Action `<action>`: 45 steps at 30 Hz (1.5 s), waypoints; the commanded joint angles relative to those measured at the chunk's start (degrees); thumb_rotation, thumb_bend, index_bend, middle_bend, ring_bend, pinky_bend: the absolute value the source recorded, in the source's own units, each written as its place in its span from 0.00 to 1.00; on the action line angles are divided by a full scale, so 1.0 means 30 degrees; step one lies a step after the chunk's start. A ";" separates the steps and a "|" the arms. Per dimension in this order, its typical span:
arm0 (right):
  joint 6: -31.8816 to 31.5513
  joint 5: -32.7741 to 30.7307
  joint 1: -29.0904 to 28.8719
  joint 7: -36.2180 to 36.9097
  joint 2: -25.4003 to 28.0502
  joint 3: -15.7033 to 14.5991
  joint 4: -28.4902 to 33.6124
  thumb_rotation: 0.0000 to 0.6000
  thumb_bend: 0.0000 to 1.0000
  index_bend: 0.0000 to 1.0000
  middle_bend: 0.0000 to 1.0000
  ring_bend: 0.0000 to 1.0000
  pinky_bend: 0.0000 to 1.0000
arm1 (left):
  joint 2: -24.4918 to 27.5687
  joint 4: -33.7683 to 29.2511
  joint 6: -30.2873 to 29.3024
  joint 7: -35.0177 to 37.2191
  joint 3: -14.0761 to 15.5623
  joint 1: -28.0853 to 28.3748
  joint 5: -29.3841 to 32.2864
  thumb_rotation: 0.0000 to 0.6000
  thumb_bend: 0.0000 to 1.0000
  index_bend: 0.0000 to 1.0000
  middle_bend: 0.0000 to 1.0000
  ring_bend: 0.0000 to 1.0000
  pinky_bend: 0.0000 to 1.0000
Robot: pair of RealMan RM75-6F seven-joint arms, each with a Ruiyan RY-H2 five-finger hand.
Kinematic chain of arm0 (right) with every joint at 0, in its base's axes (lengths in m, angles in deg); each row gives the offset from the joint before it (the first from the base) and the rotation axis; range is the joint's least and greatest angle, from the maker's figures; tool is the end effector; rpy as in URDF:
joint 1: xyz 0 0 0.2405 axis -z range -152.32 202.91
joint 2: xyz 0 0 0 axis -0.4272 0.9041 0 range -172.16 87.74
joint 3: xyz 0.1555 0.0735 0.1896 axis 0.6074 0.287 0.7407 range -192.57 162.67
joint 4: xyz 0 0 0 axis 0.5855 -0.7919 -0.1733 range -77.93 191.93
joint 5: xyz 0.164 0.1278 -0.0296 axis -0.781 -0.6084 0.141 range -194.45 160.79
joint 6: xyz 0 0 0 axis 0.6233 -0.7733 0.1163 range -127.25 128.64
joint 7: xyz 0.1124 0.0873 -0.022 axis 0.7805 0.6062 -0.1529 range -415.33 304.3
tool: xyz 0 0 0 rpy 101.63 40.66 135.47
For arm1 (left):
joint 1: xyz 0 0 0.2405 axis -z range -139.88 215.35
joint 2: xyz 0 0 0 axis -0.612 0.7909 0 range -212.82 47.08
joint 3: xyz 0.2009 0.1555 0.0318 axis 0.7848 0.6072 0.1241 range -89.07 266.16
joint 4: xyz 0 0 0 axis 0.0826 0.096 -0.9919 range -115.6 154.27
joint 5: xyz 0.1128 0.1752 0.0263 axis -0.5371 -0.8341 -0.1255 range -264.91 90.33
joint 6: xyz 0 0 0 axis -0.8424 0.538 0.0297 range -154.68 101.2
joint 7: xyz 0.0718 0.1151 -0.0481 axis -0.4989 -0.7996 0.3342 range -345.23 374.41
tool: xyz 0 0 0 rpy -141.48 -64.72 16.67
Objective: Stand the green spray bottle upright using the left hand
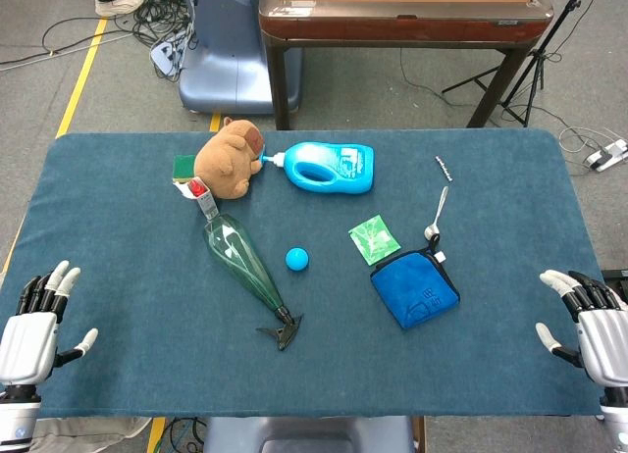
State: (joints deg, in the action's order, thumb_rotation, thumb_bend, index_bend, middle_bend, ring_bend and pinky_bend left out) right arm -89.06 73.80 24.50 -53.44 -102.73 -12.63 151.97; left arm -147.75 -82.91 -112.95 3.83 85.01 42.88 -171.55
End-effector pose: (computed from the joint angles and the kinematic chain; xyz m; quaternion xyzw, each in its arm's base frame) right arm -0.3037 -0.1565 0.1794 0.5879 -0.3755 0.4106 0.5872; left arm -0.2756 0.1816 0.1467 -0.5873 -0.3852 -0.3927 0.5937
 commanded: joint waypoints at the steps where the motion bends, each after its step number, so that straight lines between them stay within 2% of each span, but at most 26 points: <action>1: -0.0002 0.0009 0.0009 0.0003 0.0002 -0.0016 0.0010 1.00 0.28 0.22 0.24 0.13 0.19 | 0.0014 0.0025 0.0017 0.0017 0.0043 -0.0014 -0.0019 1.00 0.27 0.04 0.00 0.00 0.00; 11: -0.0139 0.0021 0.0050 0.0246 0.0007 0.0017 -0.0181 1.00 0.28 0.22 0.24 0.13 0.19 | 0.0148 -0.0076 0.0027 0.0060 0.0127 -0.0001 -0.0207 1.00 0.27 0.04 0.00 0.00 0.00; 23: -0.0048 -0.0076 0.0001 -0.0023 0.0304 0.0082 0.0066 1.00 0.28 0.22 0.24 0.13 0.19 | 0.0885 0.0348 0.1314 0.1426 0.0190 0.0991 -0.1145 1.00 0.27 0.07 0.00 0.00 0.00; 32: 0.0136 -0.0215 -0.0129 -0.0475 0.0602 0.0194 0.0555 1.00 0.28 0.22 0.24 0.13 0.19 | 0.1560 0.0932 0.2976 0.4394 -0.0289 0.3203 -0.3049 1.00 0.27 0.11 0.00 0.02 0.00; 39: 0.0778 -0.0308 -0.0276 -0.0845 0.0936 -0.0028 0.1110 1.00 0.32 0.22 0.24 0.13 0.19 | 0.1834 0.1282 0.5805 0.5714 -0.0501 0.5964 -0.4393 1.00 0.29 0.12 0.01 0.03 0.00; 41: 0.0731 -0.0315 -0.0264 -0.0897 0.0944 -0.0011 0.1195 1.00 0.33 0.22 0.24 0.13 0.19 | 0.1740 0.1357 0.6506 0.6158 -0.0535 0.6693 -0.4686 0.94 0.33 0.12 0.01 0.03 0.00; 44: 0.0716 -0.0304 -0.0248 -0.0961 0.0993 -0.0032 0.1325 1.00 0.34 0.22 0.24 0.13 0.19 | 0.1772 0.1301 0.8188 0.7520 -0.0425 0.8128 -0.5039 0.62 0.39 0.12 0.01 0.03 0.00; 45: 0.0732 -0.0308 -0.0243 -0.0991 0.1001 -0.0049 0.1341 1.00 0.34 0.22 0.24 0.13 0.19 | 0.1706 0.1347 0.8460 0.7867 -0.0442 0.8473 -0.5147 0.55 0.41 0.12 0.02 0.03 0.00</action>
State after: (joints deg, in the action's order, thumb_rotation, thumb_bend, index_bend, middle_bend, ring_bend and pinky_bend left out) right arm -86.87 72.87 23.77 -56.40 -99.74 -12.77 155.99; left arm -142.52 -79.02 -90.26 24.73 83.69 65.57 -185.81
